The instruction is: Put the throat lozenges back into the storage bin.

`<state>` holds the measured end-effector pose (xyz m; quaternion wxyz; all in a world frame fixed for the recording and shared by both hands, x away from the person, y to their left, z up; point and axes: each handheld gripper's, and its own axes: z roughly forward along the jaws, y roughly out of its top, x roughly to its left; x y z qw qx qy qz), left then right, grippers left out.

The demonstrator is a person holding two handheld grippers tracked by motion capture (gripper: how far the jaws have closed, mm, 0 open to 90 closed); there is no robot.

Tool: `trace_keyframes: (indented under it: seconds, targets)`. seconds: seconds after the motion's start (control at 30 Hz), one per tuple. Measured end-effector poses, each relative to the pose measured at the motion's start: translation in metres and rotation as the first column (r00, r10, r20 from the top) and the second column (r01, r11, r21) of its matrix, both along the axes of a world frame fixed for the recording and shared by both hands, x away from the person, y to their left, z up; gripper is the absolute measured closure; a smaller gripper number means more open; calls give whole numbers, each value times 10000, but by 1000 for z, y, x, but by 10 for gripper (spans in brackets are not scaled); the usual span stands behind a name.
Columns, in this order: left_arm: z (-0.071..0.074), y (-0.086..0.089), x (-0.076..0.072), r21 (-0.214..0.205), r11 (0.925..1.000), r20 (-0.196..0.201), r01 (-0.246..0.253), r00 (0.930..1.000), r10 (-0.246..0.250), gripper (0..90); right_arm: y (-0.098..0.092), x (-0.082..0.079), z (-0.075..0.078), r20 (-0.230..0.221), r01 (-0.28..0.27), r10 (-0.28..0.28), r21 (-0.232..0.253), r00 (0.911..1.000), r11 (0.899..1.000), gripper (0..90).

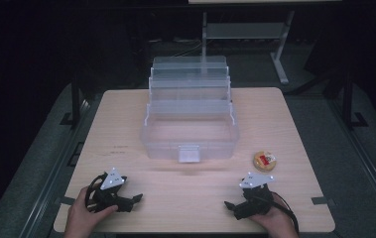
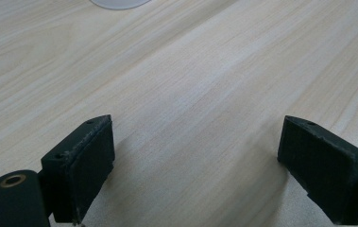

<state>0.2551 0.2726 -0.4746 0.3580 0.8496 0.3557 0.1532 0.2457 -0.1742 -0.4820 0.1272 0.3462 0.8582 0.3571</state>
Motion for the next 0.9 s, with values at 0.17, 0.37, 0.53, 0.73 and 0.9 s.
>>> trace_keyframes:
  seconds: [0.17,0.37,0.53,0.73,0.9]
  targets:
    - [0,0,0,-2,10000,3,0,10000,0,107,0,0,0,4,13,-13,1,10000,10000,0]
    - [0,0,0,1,10000,0,-1,10000,1,107,1,1,1,-125,38,-40,-138,9999,9999,0]
    - [0,0,0,-2,10000,1,1,10000,-1,107,1,3,5,-466,-48,34,-289,9989,9996,3]
    - [0,0,0,-5,10000,3,1,10000,-1,107,-2,4,10,-492,-100,93,-157,9987,9998,3]
    - [0,0,0,-2,10000,1,1,10000,-1,107,-5,3,17,-388,-142,147,142,9991,9998,3]
